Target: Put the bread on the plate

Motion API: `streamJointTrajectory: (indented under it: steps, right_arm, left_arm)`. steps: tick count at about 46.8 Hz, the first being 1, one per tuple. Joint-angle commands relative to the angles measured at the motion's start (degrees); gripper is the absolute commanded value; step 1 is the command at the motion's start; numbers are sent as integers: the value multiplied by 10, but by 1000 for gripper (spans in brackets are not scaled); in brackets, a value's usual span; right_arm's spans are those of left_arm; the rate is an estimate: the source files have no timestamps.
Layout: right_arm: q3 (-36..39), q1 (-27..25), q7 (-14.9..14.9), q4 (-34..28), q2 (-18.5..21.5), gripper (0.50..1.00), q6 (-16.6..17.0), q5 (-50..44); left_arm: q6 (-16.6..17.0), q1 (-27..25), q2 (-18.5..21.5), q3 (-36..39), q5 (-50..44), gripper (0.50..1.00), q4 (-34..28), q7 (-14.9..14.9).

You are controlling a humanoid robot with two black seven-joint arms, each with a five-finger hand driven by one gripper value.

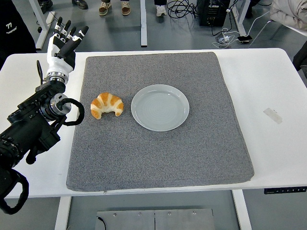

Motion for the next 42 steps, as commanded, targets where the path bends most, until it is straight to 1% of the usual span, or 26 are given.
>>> streamJointTrajectory:
  steps: [1, 9, 14, 20, 31, 42]
  right_arm:
    - [0, 0, 0, 0, 0, 1000, 0, 0]
    - [-1, 0, 0, 0, 0, 1000, 0, 0]
    - [-1, 0, 0, 0, 0, 1000, 1, 0]
    - [0, 0, 0, 0, 0, 1000, 0, 0]
    - [0, 0, 0, 0, 0, 1000, 0, 0]
    - [0, 0, 0, 0, 0, 1000, 0, 0]
  left_arm:
    - [0, 0, 0, 0, 0, 983, 0, -1]
    - [0, 0, -2, 0, 0, 983, -1, -1]
    - [-10, 0, -1, 1, 1, 983, -1, -1]
    - [-12, 0, -1, 2, 1, 984, 0, 0]
    - [-15, -1, 3, 30, 1, 984, -1, 1]
    - [-16, 0, 9, 38, 3, 983, -10, 1]
